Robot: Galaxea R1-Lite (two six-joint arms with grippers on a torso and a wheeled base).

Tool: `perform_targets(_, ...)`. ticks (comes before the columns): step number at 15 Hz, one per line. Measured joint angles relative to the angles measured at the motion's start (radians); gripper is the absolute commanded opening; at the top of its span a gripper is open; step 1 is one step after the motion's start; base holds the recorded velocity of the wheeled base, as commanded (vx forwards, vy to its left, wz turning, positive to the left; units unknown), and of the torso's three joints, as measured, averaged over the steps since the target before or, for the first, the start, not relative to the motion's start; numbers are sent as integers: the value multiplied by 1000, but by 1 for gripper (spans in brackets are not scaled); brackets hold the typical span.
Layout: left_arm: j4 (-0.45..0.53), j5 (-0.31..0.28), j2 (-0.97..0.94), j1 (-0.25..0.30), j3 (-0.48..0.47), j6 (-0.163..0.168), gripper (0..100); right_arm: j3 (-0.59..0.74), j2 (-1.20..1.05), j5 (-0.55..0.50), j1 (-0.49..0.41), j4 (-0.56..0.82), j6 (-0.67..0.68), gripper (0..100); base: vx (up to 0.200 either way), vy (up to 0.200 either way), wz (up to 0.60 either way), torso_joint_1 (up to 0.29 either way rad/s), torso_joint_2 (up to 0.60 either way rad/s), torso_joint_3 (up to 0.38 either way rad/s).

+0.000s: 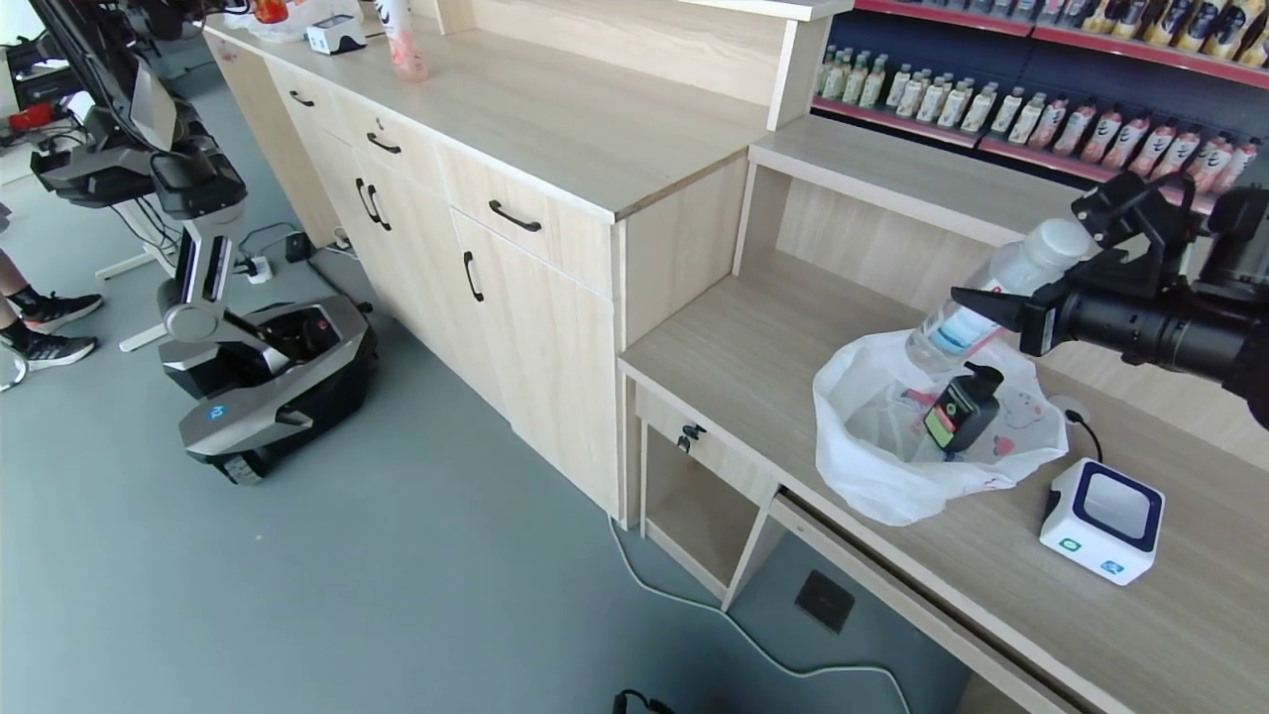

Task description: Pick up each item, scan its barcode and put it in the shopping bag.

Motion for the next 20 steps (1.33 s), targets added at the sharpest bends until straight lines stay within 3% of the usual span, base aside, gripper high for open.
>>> perform_targets(7,-1,-1,0,0,0,0,100,-27,331,-3,66,-276,73,0,0,0,0,0,0,0)
perform_targets(13,-1,-1,0,0,0,0,100,-170,513,-3,70,-287,76,0,0,0,0,0,0,0)
perform_targets(20,-1,-1,0,0,0,0,100,-192,614,-1,55,-296,84,0,0,0,0,0,0,0)
